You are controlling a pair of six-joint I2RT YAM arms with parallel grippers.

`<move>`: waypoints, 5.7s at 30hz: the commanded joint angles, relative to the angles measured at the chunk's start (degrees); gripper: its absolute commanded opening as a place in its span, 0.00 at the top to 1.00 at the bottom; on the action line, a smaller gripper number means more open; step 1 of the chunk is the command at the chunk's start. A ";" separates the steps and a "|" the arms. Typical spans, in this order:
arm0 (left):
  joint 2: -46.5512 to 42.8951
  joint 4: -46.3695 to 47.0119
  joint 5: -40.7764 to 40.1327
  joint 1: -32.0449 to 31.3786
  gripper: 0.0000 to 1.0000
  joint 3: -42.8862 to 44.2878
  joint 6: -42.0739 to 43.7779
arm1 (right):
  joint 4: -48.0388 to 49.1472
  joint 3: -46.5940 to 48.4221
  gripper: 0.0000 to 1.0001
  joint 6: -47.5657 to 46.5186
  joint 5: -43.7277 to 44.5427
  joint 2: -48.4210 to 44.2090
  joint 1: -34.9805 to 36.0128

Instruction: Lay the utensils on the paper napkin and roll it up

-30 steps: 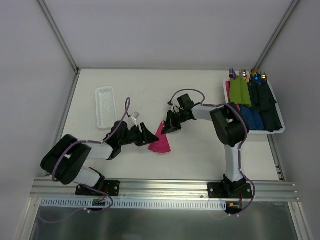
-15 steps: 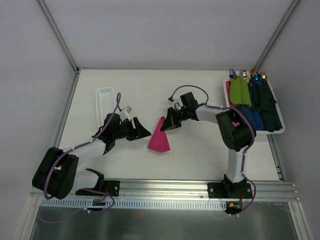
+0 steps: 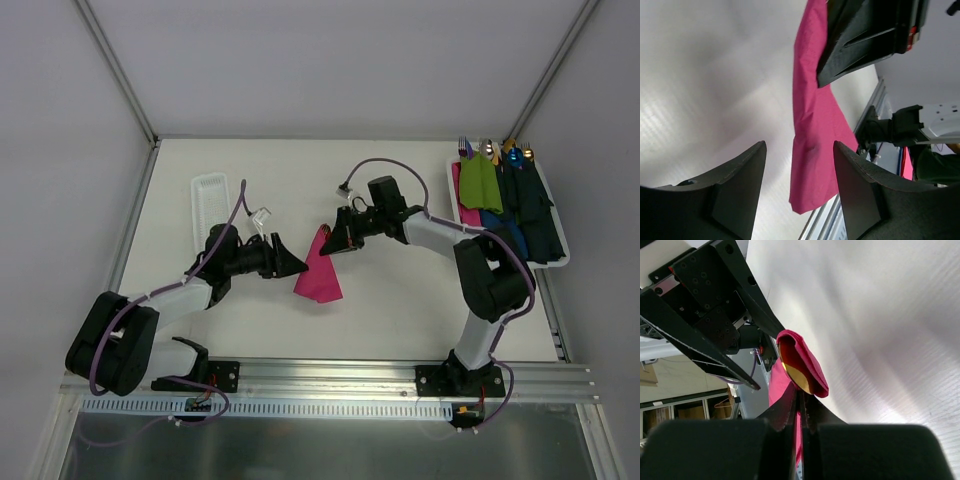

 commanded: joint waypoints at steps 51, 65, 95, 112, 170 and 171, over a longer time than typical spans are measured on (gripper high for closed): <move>-17.09 16.97 -15.51 -6.67 1.00 -0.64 -13.81 | -15.33 11.10 0.01 -8.36 0.27 -19.96 1.99; -17.53 21.73 -14.90 -7.38 1.00 -0.90 -17.86 | -21.47 13.55 0.01 -13.80 7.21 -16.01 6.82; -20.17 14.97 -14.10 -7.29 0.78 2.88 -15.68 | -20.76 11.01 1.00 -17.84 -2.72 -15.91 7.88; -17.53 12.15 -13.66 -7.29 0.56 5.95 -14.52 | -20.15 9.95 1.00 -18.37 -4.30 -18.03 9.28; -29.13 1.51 -31.50 -2.28 1.00 7.19 -14.70 | -21.90 16.53 0.69 -23.38 16.53 -31.04 -3.55; -29.57 1.07 -32.20 -2.37 1.00 7.19 -14.79 | -22.08 17.41 0.70 -23.03 16.18 -30.86 -2.76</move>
